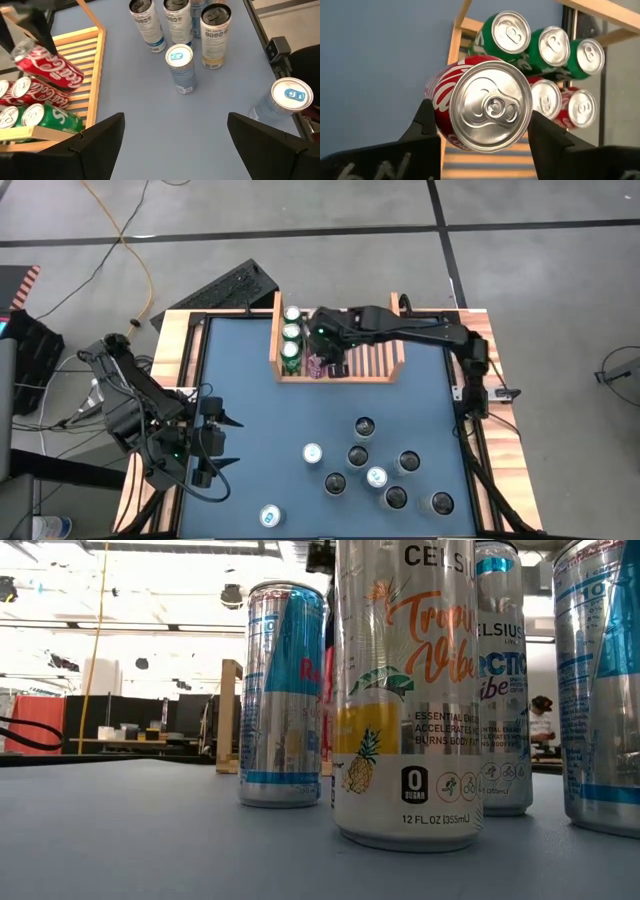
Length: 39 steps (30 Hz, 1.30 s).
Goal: Place canned beverage on shelf
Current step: Put the bottom left red soda can aligned with the red soda on the shelf
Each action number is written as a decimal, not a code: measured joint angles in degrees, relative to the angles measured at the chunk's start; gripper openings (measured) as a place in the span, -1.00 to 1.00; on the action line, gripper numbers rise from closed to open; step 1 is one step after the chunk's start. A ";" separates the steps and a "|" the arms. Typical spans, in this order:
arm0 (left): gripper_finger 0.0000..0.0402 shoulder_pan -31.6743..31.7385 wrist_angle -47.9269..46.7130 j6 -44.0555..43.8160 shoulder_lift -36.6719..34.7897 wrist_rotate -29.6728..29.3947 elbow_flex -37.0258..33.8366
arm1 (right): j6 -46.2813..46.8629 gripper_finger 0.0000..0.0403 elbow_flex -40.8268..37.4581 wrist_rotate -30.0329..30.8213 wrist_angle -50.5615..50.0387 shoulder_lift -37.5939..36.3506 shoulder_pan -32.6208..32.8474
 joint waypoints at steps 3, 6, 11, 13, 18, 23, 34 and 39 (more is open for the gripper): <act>0.70 0.00 0.00 0.00 0.00 -0.07 0.00 | -2.32 -0.16 -7.58 0.18 7.48 -2.47 -0.11; 0.70 0.00 0.00 0.00 0.00 -0.72 0.00 | -4.80 -0.16 -12.49 0.99 13.23 -3.88 -0.75; 0.70 0.00 0.02 0.00 0.00 -2.16 0.00 | -7.77 -0.16 -15.32 1.67 16.90 -3.49 -2.96; 0.70 0.00 0.02 0.00 0.00 -2.96 0.00 | -9.05 -0.16 -16.32 1.45 19.50 -3.45 -3.67; 0.70 0.00 0.02 -0.41 0.00 -3.16 0.00 | -9.80 -0.16 -17.13 -1.50 20.83 -3.45 -5.12; 0.70 0.00 -0.03 -0.36 0.00 -3.15 0.00 | -10.10 -0.16 -17.08 -3.19 22.85 -1.87 -5.93; 0.70 0.00 -0.44 0.86 -0.04 -3.20 0.02 | -11.93 -0.16 -17.02 -1.69 22.10 2.23 -5.59; 0.70 0.00 -0.46 1.07 -0.04 -3.19 0.02 | -11.68 -0.16 -17.00 -2.27 22.12 2.43 -5.62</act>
